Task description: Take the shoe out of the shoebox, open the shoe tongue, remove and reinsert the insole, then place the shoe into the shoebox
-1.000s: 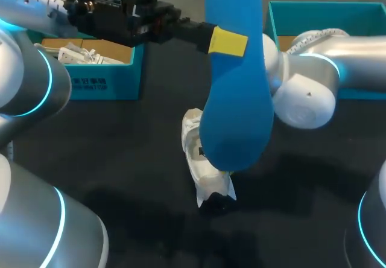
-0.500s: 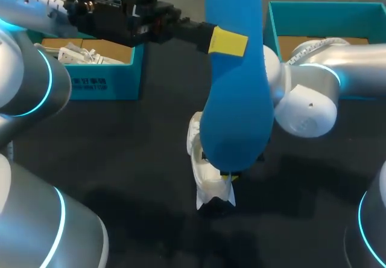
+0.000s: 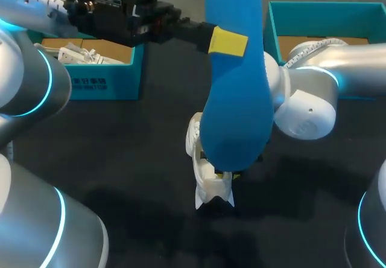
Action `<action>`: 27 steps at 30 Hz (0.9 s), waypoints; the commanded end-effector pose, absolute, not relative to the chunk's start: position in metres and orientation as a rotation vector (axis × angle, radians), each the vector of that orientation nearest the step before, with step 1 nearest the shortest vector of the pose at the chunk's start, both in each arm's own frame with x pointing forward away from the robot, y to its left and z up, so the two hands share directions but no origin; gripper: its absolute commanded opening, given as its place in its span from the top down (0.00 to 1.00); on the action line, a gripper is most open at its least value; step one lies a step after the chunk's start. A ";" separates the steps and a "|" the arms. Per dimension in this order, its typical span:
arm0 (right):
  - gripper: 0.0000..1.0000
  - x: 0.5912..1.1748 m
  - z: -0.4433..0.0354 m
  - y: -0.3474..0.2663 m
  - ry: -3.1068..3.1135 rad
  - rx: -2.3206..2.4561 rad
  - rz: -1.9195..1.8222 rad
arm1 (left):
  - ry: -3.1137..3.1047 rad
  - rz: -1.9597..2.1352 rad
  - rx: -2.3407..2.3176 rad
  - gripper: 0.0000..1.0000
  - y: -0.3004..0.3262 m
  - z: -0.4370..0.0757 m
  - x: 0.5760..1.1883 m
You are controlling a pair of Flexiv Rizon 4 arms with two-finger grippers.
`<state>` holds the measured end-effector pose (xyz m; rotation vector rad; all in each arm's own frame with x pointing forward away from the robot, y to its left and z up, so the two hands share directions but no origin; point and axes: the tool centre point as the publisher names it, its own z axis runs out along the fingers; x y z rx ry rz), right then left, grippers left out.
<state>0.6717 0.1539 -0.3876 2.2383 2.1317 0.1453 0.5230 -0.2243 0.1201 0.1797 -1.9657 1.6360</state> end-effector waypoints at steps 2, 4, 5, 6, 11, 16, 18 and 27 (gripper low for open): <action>0.00 0.671 -0.357 0.154 2.140 2.199 0.142 | -1.963 1.639 0.180 1.00 -0.226 0.119 0.523; 0.00 0.672 -0.346 0.152 2.155 2.187 0.157 | -1.963 1.639 0.180 1.00 -0.226 0.119 0.523; 0.00 0.672 -0.343 0.151 2.160 2.178 0.168 | -1.963 1.639 0.180 1.00 -0.226 0.119 0.523; 0.00 0.672 -0.343 0.151 2.160 2.178 0.168 | -1.963 1.639 0.180 1.00 -0.226 0.119 0.523; 0.00 0.672 -0.320 0.141 2.218 2.178 0.245 | -1.963 1.639 0.180 1.00 -0.226 0.119 0.523; 0.00 0.674 -0.309 0.126 2.283 2.195 0.361 | -1.963 1.639 0.180 1.00 -0.226 0.119 0.523; 0.00 0.676 -0.305 0.122 2.328 2.185 0.423 | -1.963 1.639 0.180 1.00 -0.226 0.119 0.523; 0.00 0.681 -0.298 0.120 2.387 2.131 0.442 | -1.963 1.639 0.180 1.00 -0.226 0.119 0.523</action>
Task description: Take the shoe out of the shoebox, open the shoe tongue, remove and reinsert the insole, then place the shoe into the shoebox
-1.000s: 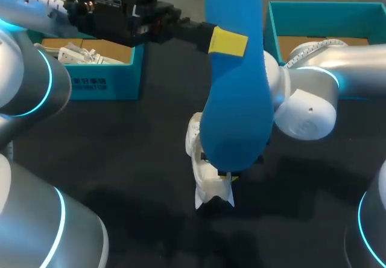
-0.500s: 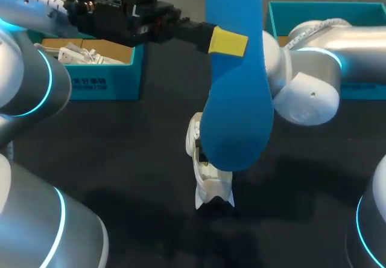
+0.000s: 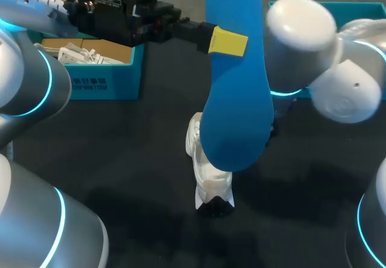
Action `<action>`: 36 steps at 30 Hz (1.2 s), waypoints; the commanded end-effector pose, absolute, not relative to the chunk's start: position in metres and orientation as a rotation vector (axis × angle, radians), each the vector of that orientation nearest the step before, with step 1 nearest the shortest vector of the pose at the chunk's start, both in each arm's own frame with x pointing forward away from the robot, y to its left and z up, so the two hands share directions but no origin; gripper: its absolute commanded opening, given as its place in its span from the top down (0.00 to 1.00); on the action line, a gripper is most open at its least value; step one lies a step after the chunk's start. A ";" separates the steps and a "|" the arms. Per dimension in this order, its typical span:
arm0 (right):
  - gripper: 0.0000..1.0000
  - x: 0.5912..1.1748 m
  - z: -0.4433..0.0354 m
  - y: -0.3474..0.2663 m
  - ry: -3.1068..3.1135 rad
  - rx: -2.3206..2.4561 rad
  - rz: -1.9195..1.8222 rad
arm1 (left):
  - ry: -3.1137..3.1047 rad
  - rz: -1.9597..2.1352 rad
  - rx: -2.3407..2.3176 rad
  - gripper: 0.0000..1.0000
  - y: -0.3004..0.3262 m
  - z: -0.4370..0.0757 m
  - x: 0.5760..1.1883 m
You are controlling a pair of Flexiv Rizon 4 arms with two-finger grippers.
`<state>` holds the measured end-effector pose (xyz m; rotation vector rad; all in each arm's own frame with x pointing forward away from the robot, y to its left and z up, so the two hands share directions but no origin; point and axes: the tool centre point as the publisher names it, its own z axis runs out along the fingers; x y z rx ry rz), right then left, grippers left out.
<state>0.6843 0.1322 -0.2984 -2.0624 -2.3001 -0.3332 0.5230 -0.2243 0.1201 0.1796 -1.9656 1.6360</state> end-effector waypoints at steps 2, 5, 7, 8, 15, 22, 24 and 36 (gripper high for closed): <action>0.00 0.681 -0.298 0.120 -2.256 -2.014 -0.417 | -1.963 1.639 0.180 1.00 -0.226 0.119 0.523; 0.00 0.681 -0.298 0.120 -2.256 -2.014 -0.417 | -1.963 1.639 0.180 1.00 -0.226 0.119 0.523; 0.00 0.681 -0.298 0.120 -2.256 -2.014 -0.417 | -1.963 1.639 0.180 1.00 -0.226 0.119 0.523; 0.00 0.681 -0.298 0.120 -2.256 -2.014 -0.417 | -1.963 1.639 0.180 1.00 -0.226 0.119 0.523; 0.00 0.694 -0.274 0.098 -1.935 -1.988 -0.545 | -1.963 1.639 0.180 1.00 -0.226 0.119 0.523; 0.00 0.699 -0.255 0.083 -1.750 -1.958 -0.764 | -1.963 1.639 0.180 1.00 -0.226 0.119 0.523; 0.00 0.701 -0.256 0.083 -1.738 -1.941 -0.804 | -1.963 1.639 0.180 1.00 -0.226 0.119 0.523; 0.00 0.709 -0.239 0.094 -1.543 -1.820 -1.025 | -1.963 1.639 0.180 1.00 -0.226 0.119 0.523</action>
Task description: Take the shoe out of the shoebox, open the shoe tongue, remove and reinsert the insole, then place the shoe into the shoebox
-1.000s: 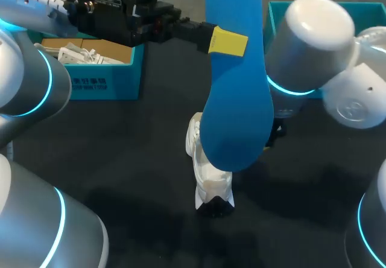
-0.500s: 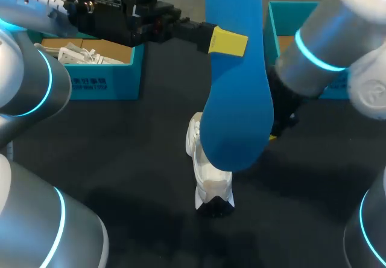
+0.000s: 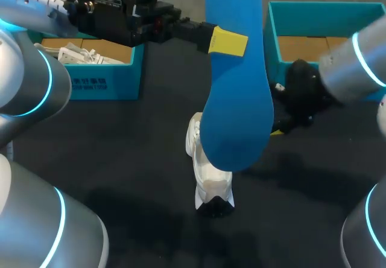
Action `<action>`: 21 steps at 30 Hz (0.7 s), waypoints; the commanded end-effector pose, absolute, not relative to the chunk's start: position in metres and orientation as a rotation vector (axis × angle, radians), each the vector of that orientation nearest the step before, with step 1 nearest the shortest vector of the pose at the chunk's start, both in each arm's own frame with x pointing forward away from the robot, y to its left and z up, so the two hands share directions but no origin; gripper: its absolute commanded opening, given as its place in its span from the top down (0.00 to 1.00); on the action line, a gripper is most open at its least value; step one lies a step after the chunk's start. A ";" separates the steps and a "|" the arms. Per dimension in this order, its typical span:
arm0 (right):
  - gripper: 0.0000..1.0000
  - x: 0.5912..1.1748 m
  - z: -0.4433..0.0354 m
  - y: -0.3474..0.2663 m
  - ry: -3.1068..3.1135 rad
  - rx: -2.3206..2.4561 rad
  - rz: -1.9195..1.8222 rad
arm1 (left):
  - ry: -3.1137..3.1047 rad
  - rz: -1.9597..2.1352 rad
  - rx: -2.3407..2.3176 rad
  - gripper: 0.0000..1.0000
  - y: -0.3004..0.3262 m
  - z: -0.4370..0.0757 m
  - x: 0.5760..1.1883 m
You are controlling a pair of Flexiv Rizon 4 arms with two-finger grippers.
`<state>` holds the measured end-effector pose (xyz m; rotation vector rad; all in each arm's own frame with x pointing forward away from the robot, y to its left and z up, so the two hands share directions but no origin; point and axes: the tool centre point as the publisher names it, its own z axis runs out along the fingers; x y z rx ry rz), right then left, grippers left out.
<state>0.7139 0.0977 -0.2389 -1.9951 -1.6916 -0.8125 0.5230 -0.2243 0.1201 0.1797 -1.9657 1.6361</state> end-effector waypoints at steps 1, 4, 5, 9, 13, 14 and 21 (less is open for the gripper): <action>0.00 0.709 -0.237 0.094 -1.530 -1.814 -1.043 | -1.963 1.639 0.180 1.00 -0.226 0.119 0.523; 0.00 0.712 -0.231 0.098 -1.493 -1.792 -1.090 | -1.963 1.639 0.180 1.00 -0.226 0.119 0.523; 0.00 0.712 -0.228 0.100 -1.483 -1.779 -1.104 | -1.963 1.639 0.180 1.00 -0.226 0.119 0.523; 0.00 0.718 -0.218 0.105 -1.475 -1.737 -1.120 | -1.963 1.639 0.180 1.00 -0.226 0.119 0.523; 0.00 0.720 -0.213 0.103 -1.445 -1.696 -1.122 | -1.963 1.639 0.180 1.00 -0.226 0.119 0.523; 0.00 0.720 -0.211 0.102 -1.439 -1.696 -1.127 | -1.963 1.639 0.180 1.00 -0.226 0.119 0.523; 0.00 0.723 -0.198 0.105 -1.418 -1.677 -1.114 | -1.963 1.639 0.180 1.00 -0.226 0.119 0.523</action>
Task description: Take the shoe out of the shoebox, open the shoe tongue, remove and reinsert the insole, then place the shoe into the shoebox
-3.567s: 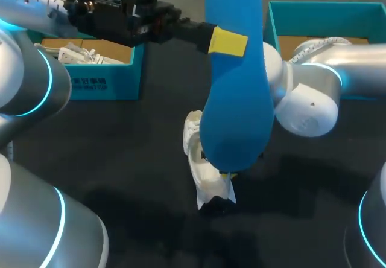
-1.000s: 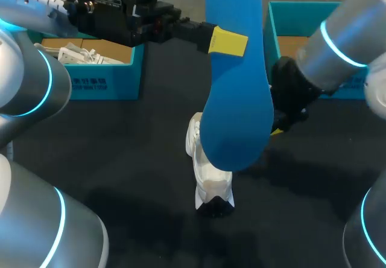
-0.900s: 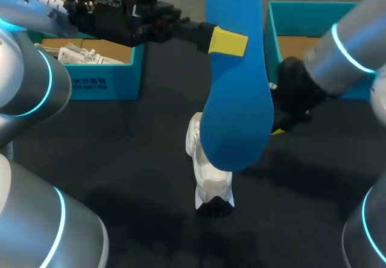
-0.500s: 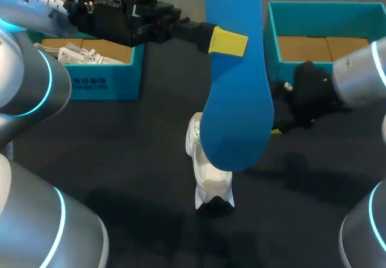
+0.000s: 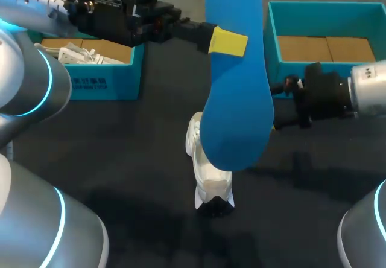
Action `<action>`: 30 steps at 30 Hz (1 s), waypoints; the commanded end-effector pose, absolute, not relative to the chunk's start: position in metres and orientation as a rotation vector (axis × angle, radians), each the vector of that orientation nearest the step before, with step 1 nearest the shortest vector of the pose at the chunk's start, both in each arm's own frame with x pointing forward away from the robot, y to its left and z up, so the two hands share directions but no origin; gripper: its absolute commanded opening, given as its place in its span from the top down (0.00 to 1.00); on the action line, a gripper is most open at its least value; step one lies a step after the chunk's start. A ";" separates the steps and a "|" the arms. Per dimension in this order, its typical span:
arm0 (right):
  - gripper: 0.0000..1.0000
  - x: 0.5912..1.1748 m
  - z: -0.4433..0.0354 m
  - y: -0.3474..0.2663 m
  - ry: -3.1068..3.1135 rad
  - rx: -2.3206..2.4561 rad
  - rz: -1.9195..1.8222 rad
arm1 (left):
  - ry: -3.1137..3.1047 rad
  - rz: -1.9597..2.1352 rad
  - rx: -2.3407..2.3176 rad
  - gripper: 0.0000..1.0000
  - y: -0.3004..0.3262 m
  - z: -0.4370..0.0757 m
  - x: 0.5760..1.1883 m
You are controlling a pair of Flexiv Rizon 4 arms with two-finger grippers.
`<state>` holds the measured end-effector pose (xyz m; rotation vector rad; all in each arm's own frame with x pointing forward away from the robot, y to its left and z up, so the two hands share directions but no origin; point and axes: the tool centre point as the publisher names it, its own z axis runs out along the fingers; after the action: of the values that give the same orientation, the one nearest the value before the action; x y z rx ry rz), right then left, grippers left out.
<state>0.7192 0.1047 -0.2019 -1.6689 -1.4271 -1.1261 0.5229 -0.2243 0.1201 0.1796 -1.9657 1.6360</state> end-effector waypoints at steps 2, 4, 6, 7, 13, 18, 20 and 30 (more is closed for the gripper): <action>0.00 0.724 -0.191 0.104 -1.406 -1.669 -1.124 | -1.963 1.639 0.180 1.00 -0.226 0.119 0.523; 0.00 0.724 -0.187 0.103 -1.404 -1.661 -1.130 | -1.963 1.639 0.180 1.00 -0.226 0.119 0.523; 0.00 0.725 -0.180 0.103 -1.385 -1.626 -1.141 | -1.963 1.639 0.180 1.00 -0.226 0.119 0.523; 0.00 0.725 -0.179 0.103 -1.385 -1.629 -1.137 | -1.963 1.639 0.180 1.00 -0.226 0.119 0.523; 0.00 0.732 -0.167 0.103 -1.323 -1.574 -1.176 | -1.963 1.639 0.180 1.00 -0.226 0.119 0.523; 0.00 0.734 -0.166 0.102 -1.315 -1.566 -1.182 | -1.963 1.639 0.180 1.00 -0.226 0.119 0.523; 0.00 0.734 -0.166 0.102 -1.315 -1.566 -1.182 | -1.963 1.639 0.180 1.00 -0.226 0.119 0.523; 0.00 0.734 -0.166 0.102 -1.315 -1.566 -1.182 | -2.124 1.810 -0.235 1.00 -0.216 0.115 0.549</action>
<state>0.7334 0.1001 -0.1657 -1.5645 -1.3146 -1.1828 0.5323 -0.2226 0.1157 0.0643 -2.0335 1.7041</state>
